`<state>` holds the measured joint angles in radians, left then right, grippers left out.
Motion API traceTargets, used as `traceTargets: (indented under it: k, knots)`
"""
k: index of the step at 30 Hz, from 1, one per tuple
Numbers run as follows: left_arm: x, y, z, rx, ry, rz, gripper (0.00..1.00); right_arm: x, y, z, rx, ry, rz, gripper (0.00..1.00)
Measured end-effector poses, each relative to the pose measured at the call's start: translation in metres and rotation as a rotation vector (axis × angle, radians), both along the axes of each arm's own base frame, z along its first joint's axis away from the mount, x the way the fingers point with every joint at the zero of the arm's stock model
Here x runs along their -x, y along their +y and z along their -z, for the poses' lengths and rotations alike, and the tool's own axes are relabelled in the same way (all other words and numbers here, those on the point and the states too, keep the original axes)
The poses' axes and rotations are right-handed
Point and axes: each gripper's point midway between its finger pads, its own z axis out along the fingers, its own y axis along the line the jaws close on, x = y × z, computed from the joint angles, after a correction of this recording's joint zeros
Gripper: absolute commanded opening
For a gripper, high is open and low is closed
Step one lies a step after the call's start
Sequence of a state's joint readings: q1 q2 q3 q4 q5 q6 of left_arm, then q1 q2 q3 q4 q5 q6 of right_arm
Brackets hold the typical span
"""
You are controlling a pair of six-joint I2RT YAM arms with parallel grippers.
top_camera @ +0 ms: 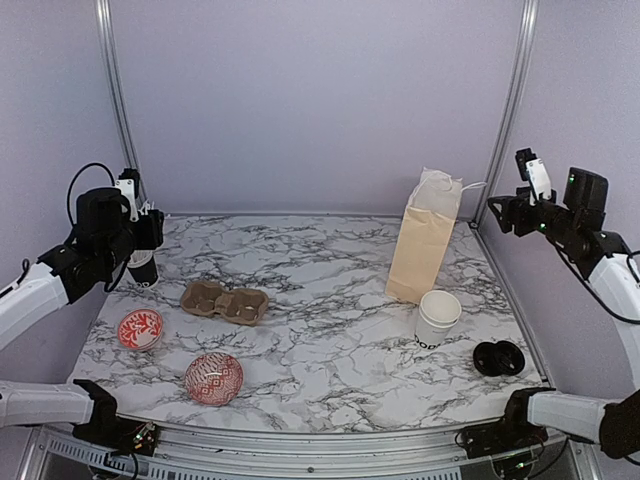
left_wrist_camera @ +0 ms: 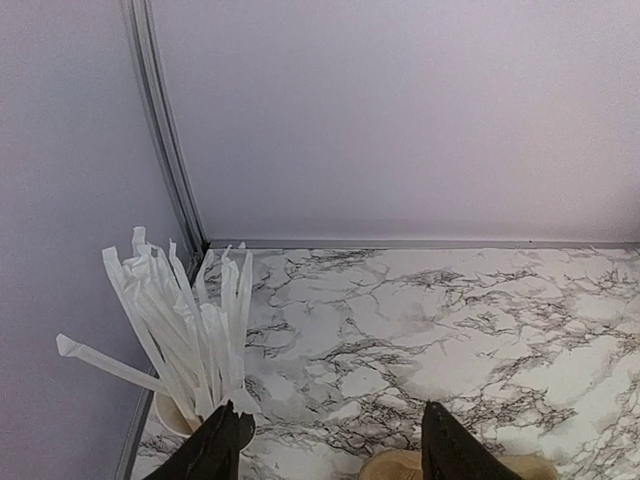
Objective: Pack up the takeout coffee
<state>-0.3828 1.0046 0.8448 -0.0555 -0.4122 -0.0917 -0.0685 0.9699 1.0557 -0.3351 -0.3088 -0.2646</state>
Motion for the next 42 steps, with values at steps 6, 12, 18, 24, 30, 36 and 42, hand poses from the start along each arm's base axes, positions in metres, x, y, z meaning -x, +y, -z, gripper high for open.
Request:
traceTargets:
  k: [6, 12, 18, 24, 30, 36, 42]
  knots:
    - [-0.005, 0.004, 0.017, 0.047, 0.007, 0.029, 0.59, 0.014, 0.007, 0.019, 0.045, 0.052, -0.068, 0.94]
    - [-0.007, -0.012, 0.016, 0.095, -0.008, 0.133, 0.53, 0.044, 0.032, 0.045, 0.145, 0.126, -0.270, 0.92]
    - [-0.005, -0.035, 0.016, 0.131, -0.002, 0.256, 0.51, 0.083, 0.052, 0.081, 0.249, 0.236, -0.473, 0.68]
    - [-0.003, -0.050, 0.017, 0.145, 0.007, 0.320, 0.54, 0.120, 0.079, 0.121, 0.334, 0.377, -0.692, 0.52]
    - [-0.002, -0.057, 0.018, 0.153, 0.013, 0.350, 0.61, 0.139, 0.100, 0.153, 0.429, 0.505, -0.850, 0.44]
    - [-0.002, -0.062, 0.018, 0.155, 0.018, 0.368, 0.61, 0.149, 0.119, 0.191, 0.574, 0.617, -0.943, 0.33]
    - [-0.003, -0.066, 0.014, 0.155, 0.012, 0.378, 0.62, 0.138, 0.120, 0.214, 0.645, 0.699, -0.908, 0.28]
